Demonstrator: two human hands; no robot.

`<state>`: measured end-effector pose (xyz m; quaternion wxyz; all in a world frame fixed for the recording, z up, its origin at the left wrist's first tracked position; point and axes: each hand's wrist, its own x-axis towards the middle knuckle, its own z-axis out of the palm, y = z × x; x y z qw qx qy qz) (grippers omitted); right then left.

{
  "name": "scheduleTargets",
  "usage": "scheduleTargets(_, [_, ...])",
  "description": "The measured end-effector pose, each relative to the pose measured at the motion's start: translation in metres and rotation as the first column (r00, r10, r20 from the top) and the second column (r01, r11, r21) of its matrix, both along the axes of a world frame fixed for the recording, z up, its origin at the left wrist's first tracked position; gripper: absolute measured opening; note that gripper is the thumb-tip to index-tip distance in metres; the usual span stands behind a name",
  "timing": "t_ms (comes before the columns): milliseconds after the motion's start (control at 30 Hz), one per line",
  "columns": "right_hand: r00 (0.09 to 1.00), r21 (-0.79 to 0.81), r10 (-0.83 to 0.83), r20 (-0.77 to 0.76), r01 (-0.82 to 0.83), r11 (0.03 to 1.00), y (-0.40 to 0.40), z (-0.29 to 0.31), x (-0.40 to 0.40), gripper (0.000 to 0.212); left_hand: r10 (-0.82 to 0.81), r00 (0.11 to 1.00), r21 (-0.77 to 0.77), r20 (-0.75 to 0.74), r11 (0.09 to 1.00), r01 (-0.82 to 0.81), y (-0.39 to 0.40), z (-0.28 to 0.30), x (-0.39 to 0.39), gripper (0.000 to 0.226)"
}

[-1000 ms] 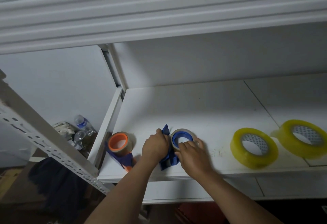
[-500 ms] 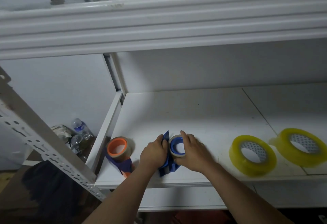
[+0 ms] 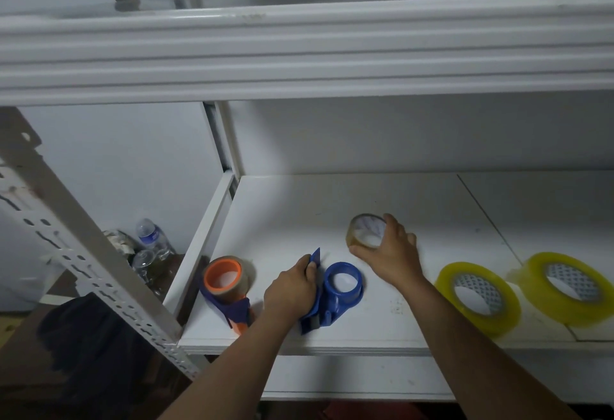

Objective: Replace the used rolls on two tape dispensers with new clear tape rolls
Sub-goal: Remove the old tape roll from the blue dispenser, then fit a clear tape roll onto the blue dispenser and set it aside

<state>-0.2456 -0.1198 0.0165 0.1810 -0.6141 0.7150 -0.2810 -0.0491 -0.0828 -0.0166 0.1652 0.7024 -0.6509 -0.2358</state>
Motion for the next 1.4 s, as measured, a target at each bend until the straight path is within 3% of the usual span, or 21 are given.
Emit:
scheduleTargets(267, [0.999,0.197,0.044,0.011,-0.045,0.979,-0.006,-0.040,-0.009,0.098,-0.004,1.000,0.022,-0.020,1.000,0.005,0.000,0.001,0.000,0.041])
scheduleTargets(567, [0.998,0.136,0.052,-0.020,-0.048,0.989,-0.005,-0.049,-0.005,0.079,-0.013,0.999,0.037,-0.051,0.999,0.015,0.000,0.002,0.001,0.040])
scheduleTargets(667, [0.992,0.025,0.008,-0.129,-0.005,1.000,0.014,-0.044,0.003,0.064,-0.007,0.995,0.071,-0.101,0.997,0.015,0.000,0.001,0.002,0.041])
scheduleTargets(767, [0.975,-0.074,0.072,-0.213,-0.089,0.993,0.036,-0.048,0.014,0.043,0.003,0.988,0.120,-0.153,0.993,0.016,-0.002,-0.002,0.002,0.043])
scheduleTargets(867, [0.963,0.000,0.197,-0.183,-0.201,0.980,0.048,-0.057,0.025,0.040,0.004,0.986,0.127,-0.167,0.992,0.018,-0.004,-0.004,0.003,0.042])
scheduleTargets(1167, [0.993,0.114,0.112,-0.032,-0.108,0.988,0.048,-0.054,0.031,0.036,-0.013,0.991,0.072,-0.136,0.997,0.023,-0.005,-0.005,0.001,0.039])
scheduleTargets(1400, [0.998,0.072,0.055,0.005,-0.055,0.996,0.063,-0.048,0.025,0.031,-0.084,0.964,-0.032,-0.251,0.996,0.078,-0.004,-0.008,-0.015,0.037])
